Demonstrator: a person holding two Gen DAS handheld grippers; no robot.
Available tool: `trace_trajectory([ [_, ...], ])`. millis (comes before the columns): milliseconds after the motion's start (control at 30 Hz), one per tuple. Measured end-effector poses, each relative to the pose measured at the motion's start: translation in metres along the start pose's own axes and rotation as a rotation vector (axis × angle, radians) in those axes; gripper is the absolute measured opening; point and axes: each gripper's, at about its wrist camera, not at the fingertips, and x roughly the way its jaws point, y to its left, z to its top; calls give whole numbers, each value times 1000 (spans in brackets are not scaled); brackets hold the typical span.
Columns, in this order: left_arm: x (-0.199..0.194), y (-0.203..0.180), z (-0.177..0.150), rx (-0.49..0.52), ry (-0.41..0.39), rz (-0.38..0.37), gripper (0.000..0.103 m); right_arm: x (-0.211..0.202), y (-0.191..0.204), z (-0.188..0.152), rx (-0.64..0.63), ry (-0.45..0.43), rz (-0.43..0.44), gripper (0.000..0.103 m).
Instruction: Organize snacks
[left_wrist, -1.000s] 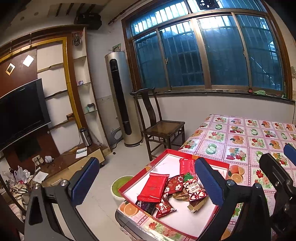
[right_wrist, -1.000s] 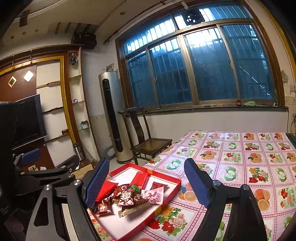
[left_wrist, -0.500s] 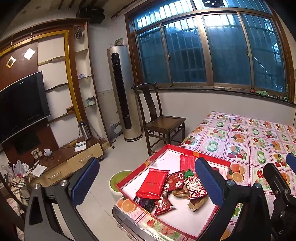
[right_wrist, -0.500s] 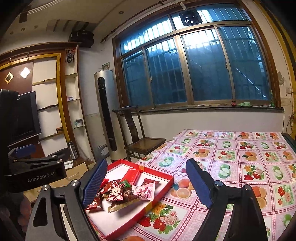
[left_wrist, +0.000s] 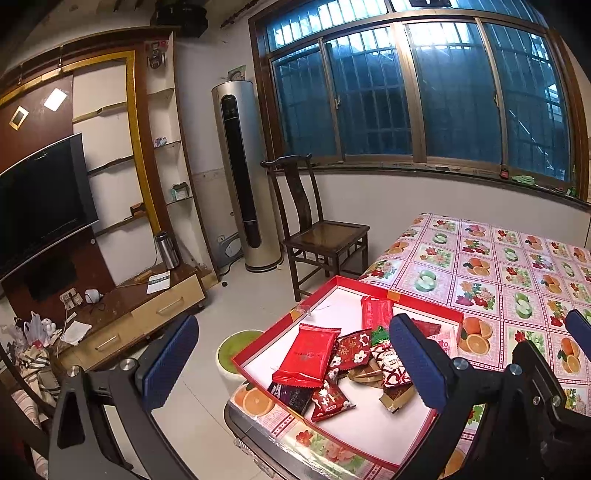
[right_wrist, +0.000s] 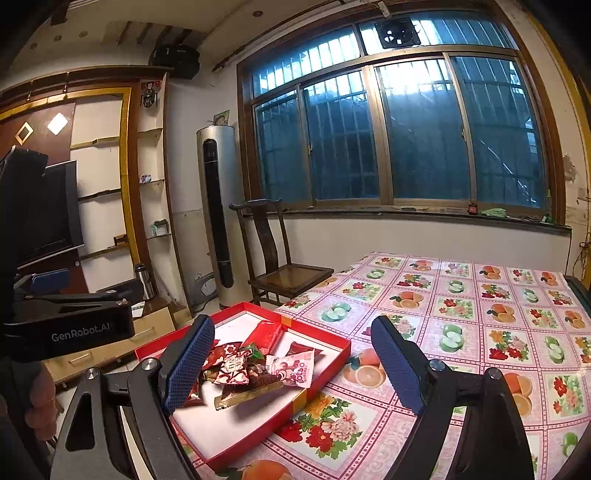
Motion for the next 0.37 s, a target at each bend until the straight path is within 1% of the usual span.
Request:
trace_trajectory([
  [167,4,-1,-3,2,8,2,103,4,-3,-3,13,20,4,90],
  [367,9,-1,-4,3,17,-17,103,8,-4,-7,10,34,-3,90],
])
